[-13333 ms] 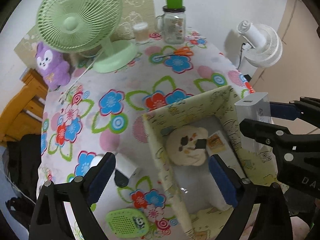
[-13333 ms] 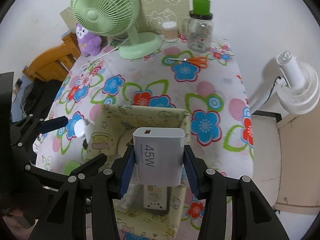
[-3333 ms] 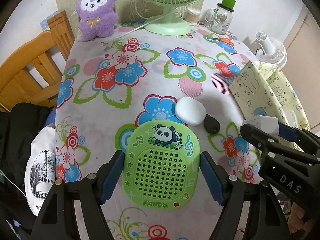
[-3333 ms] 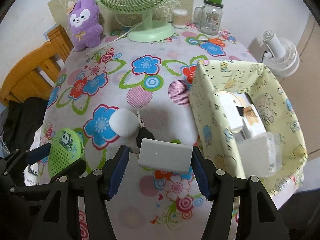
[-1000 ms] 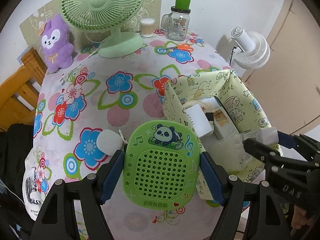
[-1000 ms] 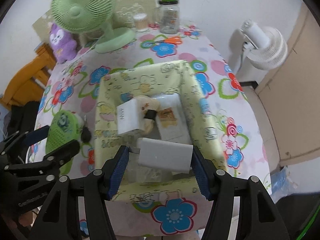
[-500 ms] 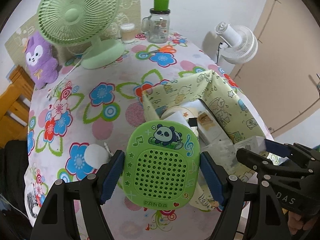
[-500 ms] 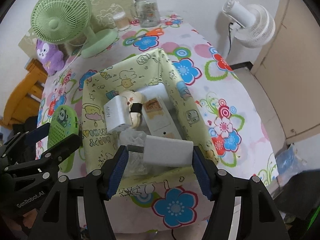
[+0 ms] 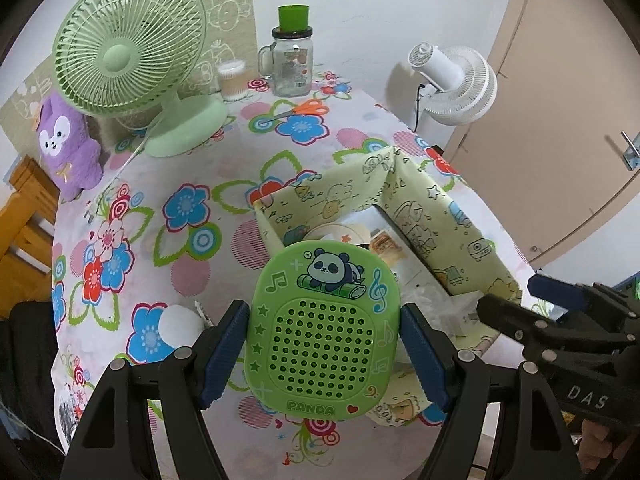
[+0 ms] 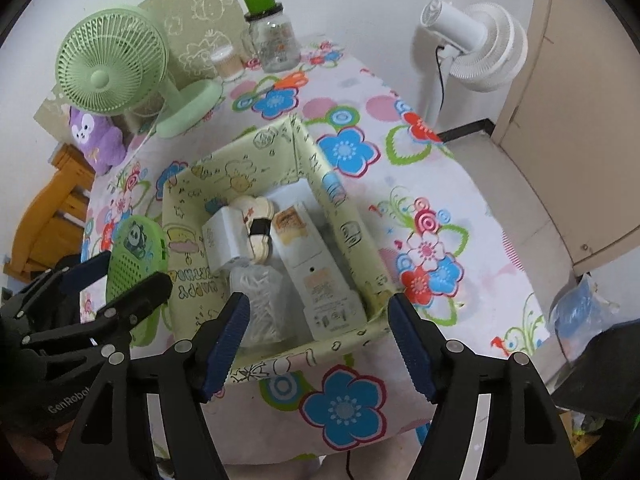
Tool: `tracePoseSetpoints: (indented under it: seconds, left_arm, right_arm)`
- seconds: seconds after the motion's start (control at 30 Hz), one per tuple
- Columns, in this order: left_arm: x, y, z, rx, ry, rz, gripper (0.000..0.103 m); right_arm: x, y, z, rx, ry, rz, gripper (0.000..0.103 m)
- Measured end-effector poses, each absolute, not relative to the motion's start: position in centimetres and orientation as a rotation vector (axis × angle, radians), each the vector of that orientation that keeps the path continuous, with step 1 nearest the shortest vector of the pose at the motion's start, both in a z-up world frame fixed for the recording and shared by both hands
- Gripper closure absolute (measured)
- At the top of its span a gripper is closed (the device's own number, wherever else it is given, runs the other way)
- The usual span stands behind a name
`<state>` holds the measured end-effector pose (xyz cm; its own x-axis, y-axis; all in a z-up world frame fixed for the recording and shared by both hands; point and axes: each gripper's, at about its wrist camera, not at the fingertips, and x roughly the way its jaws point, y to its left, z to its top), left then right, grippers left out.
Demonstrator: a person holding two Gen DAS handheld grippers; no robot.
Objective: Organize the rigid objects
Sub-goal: 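Lower the white cube charger into the fabric box and open the right tool, then lower the green PANDA speaker into the fabric box and open the left tool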
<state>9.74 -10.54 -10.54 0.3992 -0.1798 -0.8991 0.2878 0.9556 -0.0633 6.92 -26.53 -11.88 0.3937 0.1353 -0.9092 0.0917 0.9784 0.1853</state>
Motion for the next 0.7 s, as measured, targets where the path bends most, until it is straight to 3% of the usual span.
tracePoseSetpoints:
  seconds: [0.7]
  left_arm:
    - [10.8,-14.3,-11.8,0.016,1.179,-0.318,0.025]
  right_arm:
    - [8.5,-30.5,-12.0,0.19,1.181,0.002,0.028]
